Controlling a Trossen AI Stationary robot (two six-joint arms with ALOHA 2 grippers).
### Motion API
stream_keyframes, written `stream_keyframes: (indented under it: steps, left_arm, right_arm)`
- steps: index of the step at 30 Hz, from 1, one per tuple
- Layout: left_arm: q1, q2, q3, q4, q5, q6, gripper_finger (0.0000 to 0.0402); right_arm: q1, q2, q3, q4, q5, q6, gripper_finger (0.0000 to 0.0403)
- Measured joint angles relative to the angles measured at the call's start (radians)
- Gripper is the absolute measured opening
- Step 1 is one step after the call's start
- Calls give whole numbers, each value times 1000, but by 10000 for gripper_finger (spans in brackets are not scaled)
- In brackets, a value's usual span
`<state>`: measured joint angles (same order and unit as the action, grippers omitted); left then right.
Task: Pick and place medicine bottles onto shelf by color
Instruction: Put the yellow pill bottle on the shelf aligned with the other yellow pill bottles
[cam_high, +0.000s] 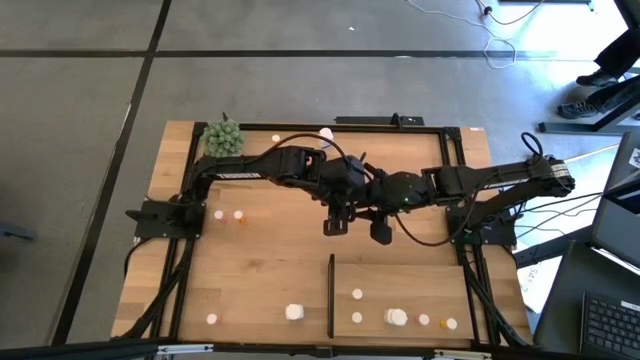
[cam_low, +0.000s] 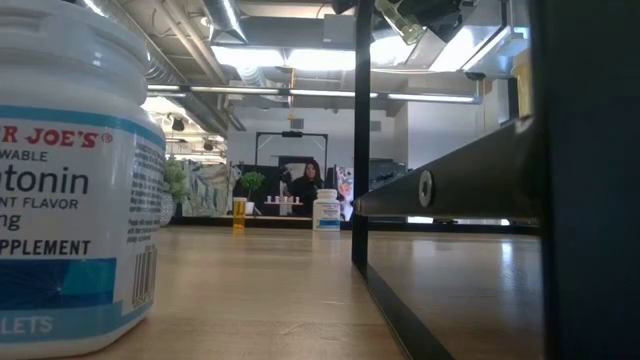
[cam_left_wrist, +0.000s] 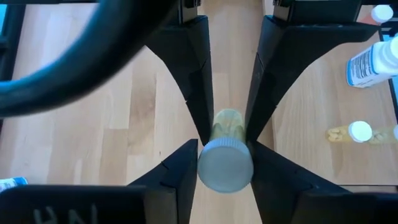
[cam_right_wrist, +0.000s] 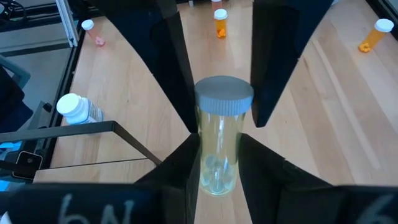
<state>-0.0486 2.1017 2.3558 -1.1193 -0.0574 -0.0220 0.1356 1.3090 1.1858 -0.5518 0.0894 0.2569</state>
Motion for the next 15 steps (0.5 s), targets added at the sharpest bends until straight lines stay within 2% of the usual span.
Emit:
stream_keyframes:
  steps: [11,15]
  left_arm:
    - [0,0,0,1,-22,24,154]
    - [1,-21,-2,-5,36,-6,155]
  right_arm:
    - [0,0,0,-1,-2,3,97]
    - [0,1,0,9,-17,12,97]
